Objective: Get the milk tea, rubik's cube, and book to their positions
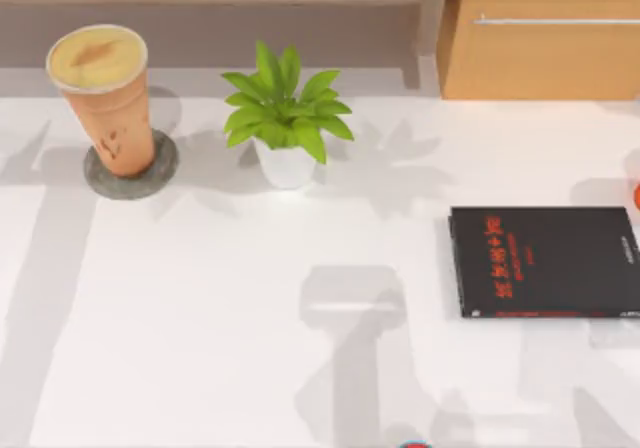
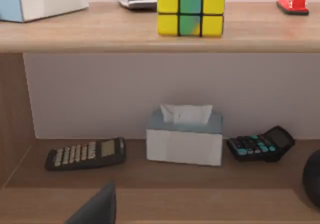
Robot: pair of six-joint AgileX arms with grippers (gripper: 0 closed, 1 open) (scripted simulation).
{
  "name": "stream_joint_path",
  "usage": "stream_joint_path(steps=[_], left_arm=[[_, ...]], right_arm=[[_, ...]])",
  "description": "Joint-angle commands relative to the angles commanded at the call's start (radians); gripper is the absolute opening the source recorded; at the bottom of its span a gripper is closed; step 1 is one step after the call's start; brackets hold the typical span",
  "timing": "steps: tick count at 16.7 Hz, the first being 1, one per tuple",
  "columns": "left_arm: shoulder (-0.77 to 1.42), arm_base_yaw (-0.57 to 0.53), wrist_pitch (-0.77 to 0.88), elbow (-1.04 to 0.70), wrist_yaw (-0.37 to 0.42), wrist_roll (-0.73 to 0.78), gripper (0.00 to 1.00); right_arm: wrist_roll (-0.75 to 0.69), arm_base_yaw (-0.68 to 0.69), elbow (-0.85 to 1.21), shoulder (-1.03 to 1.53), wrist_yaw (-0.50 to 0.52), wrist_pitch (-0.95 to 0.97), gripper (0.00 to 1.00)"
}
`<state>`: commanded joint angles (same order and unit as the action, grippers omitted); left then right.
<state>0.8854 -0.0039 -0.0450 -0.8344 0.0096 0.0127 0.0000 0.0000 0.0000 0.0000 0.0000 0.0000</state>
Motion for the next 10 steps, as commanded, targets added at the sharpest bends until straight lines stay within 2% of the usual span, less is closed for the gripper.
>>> stream_joint_path(steps=[7,10], left_arm=[[-0.6,0.005,0.031,0.564,-0.009,-0.006,1.0],[-0.783,0.005,0.04,0.738,-0.01,-0.01,1.0]], right_arm=[[0.0,0.0,0.0,0.0,0.0,0.0,1.0],[0.0,0.0,0.0,0.0,0.0,0.0,1.0]])
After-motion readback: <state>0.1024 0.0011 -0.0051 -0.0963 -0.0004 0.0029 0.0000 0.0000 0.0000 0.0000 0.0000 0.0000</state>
